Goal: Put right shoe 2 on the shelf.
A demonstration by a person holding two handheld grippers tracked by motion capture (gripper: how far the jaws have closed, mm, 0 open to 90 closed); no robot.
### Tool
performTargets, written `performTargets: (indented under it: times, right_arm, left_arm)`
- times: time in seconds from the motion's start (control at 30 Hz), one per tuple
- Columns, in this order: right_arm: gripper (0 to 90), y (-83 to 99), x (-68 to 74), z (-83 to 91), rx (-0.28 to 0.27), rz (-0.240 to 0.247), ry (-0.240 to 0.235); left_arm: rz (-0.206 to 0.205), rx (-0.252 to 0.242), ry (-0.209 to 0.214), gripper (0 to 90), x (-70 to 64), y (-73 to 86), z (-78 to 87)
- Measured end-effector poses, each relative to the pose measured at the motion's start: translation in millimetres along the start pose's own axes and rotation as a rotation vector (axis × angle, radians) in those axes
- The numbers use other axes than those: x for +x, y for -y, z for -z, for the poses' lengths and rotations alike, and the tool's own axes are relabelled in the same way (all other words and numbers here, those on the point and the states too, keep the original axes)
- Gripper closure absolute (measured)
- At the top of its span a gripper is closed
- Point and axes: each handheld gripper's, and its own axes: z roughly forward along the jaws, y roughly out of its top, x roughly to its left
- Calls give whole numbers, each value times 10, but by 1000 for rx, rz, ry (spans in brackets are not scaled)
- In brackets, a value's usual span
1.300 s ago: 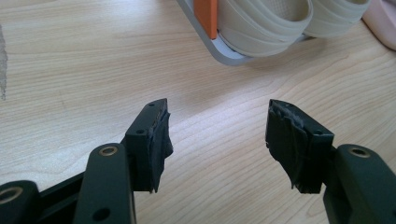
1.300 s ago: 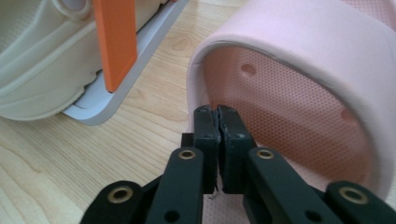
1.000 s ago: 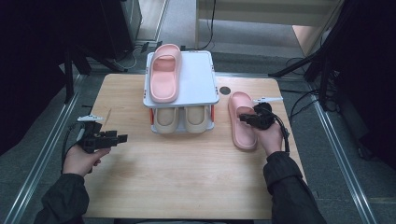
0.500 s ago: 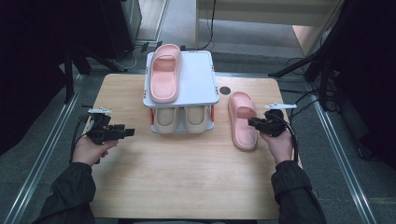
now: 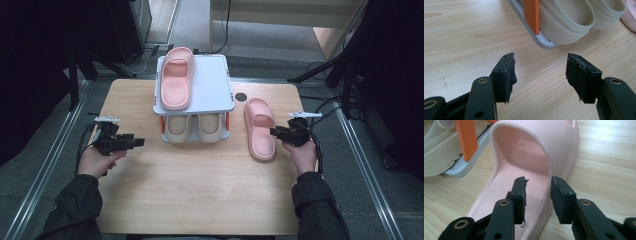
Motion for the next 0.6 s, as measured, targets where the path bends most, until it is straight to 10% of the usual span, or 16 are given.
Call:
performTargets:
  times: [0.6]
  right_arm:
    - [625, -154, -118, -256, 21, -45, 21]
  left_arm:
    - [62, -34, -33, 404, 80, 270, 273]
